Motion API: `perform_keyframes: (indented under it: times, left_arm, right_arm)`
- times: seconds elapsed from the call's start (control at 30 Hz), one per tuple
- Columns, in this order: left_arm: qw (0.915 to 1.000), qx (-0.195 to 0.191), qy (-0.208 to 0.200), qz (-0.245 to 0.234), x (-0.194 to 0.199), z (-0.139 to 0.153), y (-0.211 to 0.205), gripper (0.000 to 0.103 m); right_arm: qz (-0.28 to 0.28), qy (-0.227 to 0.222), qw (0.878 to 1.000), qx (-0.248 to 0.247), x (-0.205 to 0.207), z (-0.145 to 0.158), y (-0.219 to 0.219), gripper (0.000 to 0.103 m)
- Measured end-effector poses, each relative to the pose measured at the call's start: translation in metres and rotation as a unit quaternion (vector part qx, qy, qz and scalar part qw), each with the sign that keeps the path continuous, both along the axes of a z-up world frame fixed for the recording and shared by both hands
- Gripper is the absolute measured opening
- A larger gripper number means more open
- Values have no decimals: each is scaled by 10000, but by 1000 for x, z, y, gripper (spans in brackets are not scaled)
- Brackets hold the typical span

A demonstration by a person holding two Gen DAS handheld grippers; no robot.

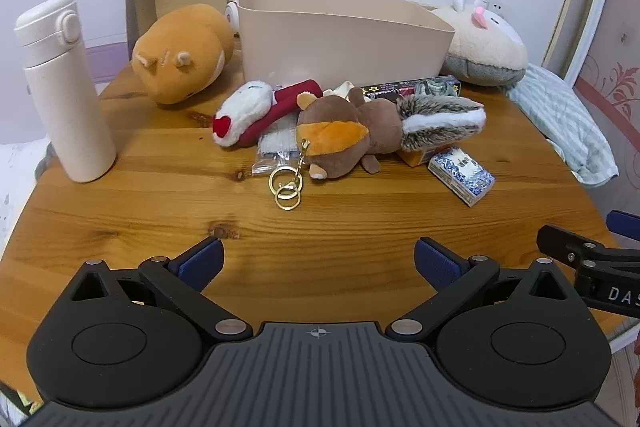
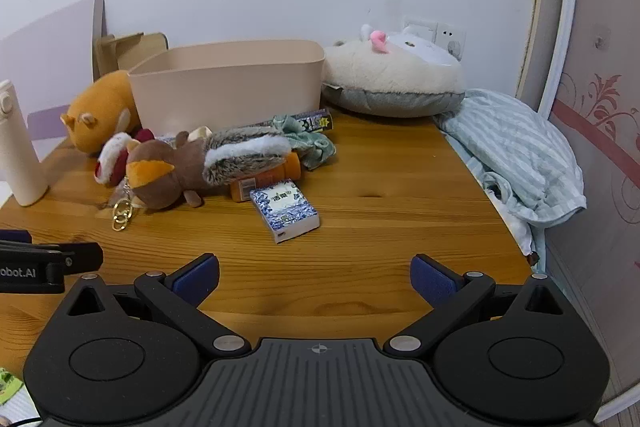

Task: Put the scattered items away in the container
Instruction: 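Move left tool to the brown squirrel plush while right tool approaches the blue-white tissue pack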

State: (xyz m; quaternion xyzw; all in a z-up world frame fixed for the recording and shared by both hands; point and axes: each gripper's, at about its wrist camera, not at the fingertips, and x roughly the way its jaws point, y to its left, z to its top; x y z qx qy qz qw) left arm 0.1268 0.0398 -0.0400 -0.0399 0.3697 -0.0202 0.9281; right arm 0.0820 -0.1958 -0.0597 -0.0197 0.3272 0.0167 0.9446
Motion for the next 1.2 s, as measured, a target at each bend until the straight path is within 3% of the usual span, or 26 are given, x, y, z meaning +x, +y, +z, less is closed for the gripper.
perform_keyframes:
  times: [0.43, 0.77, 1.0, 1.1, 1.2]
  left_arm:
    - [9999, 76, 106, -11, 48, -16, 15, 103]
    - [9939, 861, -79, -680, 81, -19, -1, 103]
    - [9795, 1589, -307, -1196, 96, -30, -20, 103]
    - [9663, 2097, -577, -1376, 98, -33, -32, 103]
    - [9468, 2679, -882, -1552, 98, -36, -45, 103]
  right_arm:
    - [26, 239, 9997, -49, 45, -18, -2, 103]
    - [239, 324, 9991, -134, 74, -25, -6, 103]
    - [602, 379, 9967, -388, 93, -25, -3, 103]
    - [781, 451, 9947, -490, 102, -29, -1, 103]
    - [914, 541, 9927, -565, 110, -34, 1, 103]
